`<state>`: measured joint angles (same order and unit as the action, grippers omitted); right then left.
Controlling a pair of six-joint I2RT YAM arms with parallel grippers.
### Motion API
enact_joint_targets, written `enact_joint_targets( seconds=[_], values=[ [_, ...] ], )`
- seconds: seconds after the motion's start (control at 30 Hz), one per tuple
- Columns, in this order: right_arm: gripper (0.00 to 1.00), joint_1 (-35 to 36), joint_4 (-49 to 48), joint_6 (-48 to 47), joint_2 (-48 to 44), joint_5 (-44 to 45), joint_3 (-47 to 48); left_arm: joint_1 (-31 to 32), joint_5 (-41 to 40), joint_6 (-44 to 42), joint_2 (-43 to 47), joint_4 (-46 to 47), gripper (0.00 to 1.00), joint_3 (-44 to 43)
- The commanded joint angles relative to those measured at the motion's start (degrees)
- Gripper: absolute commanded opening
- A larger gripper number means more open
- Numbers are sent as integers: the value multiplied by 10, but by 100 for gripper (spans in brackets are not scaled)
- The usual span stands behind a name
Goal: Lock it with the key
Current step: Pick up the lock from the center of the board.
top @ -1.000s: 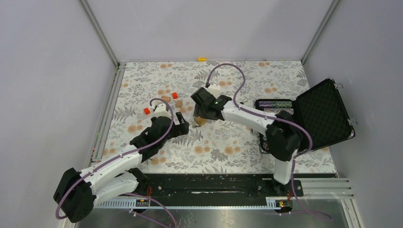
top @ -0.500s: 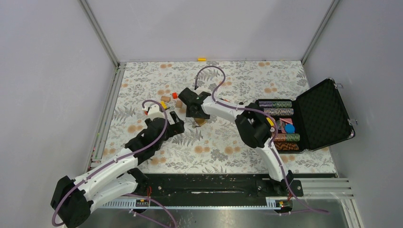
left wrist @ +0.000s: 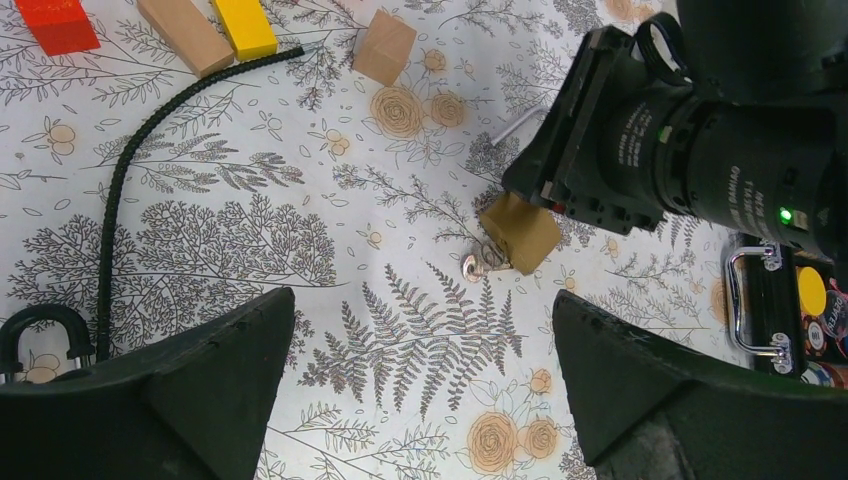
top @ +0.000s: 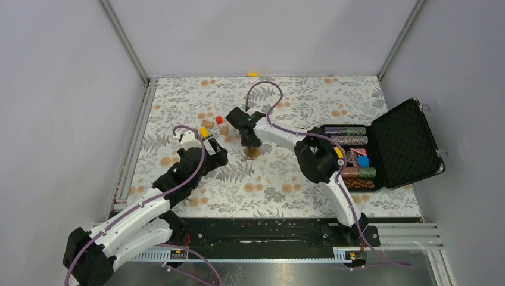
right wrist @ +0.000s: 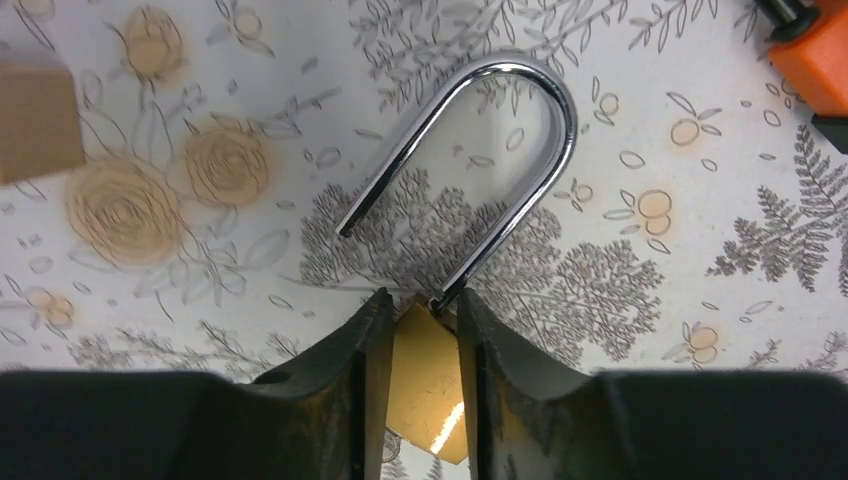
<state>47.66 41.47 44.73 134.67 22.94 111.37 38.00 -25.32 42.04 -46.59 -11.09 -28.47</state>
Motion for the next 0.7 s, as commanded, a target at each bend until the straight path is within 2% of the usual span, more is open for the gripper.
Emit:
enact_joint_targets(
  seconds=[0.0,0.07,0.17,0.3,0.57,0.67],
  values=[
    [31,0,8,-22,-52,-50,-79,-3,6,-3,9,5,99,-3],
    [25,0,-1,-28,-71,-65,-115,-3,14,-2,7,9,99,-1],
    [21,1,-24,-38,-105,-88,-175,-3,30,2,1,15,99,4],
    [27,2,-44,-54,-136,-88,-232,-3,45,8,-8,23,99,10],
    [30,4,-8,-85,-99,-76,-209,-3,67,9,-22,40,99,18],
    [25,6,-7,-86,-90,-71,-213,-3,90,3,-34,61,99,25]
  ],
)
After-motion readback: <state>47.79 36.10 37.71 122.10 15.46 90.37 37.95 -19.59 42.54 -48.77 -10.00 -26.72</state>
